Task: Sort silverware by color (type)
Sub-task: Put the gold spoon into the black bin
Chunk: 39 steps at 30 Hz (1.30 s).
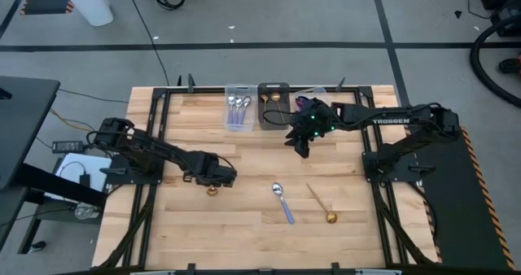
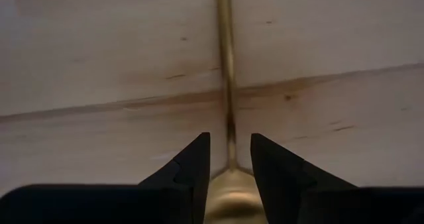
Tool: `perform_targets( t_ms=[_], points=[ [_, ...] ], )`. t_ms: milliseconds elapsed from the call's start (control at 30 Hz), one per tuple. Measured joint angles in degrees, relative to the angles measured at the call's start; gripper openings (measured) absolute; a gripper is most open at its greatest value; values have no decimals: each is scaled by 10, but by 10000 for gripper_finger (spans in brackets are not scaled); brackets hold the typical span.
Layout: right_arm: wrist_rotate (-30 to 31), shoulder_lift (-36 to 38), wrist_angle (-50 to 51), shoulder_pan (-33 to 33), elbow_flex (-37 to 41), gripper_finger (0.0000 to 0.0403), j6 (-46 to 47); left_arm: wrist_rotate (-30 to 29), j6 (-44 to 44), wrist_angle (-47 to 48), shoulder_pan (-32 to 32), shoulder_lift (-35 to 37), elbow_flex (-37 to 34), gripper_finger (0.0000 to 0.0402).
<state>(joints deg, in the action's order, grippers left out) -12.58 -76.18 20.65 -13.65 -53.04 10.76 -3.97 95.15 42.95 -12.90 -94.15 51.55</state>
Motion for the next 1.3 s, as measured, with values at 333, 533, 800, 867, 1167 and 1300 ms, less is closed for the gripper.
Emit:
perform_targets(
  t_ms=[333,533,800,867,1167,1300],
  points=[
    [0,0,-7,0,0,149,-2,6,-1,-60,-8,-12,-21,114],
    [7,0,-9,0,0,149,-2,4,-17,-54,-19,-20,-22,57],
    [9,0,-18,0,0,149,-2,-13,-33,-59,-25,-16,-23,10],
    [9,0,-18,0,0,149,-2,-35,-39,-72,-25,-7,-21,9],
    [-21,0,-35,-5,0,149,17,-246,-110,-83,-33,38,24,6],
    [-69,0,-71,-14,0,149,34,-339,-169,-108,-33,38,58,6]
  ],
)
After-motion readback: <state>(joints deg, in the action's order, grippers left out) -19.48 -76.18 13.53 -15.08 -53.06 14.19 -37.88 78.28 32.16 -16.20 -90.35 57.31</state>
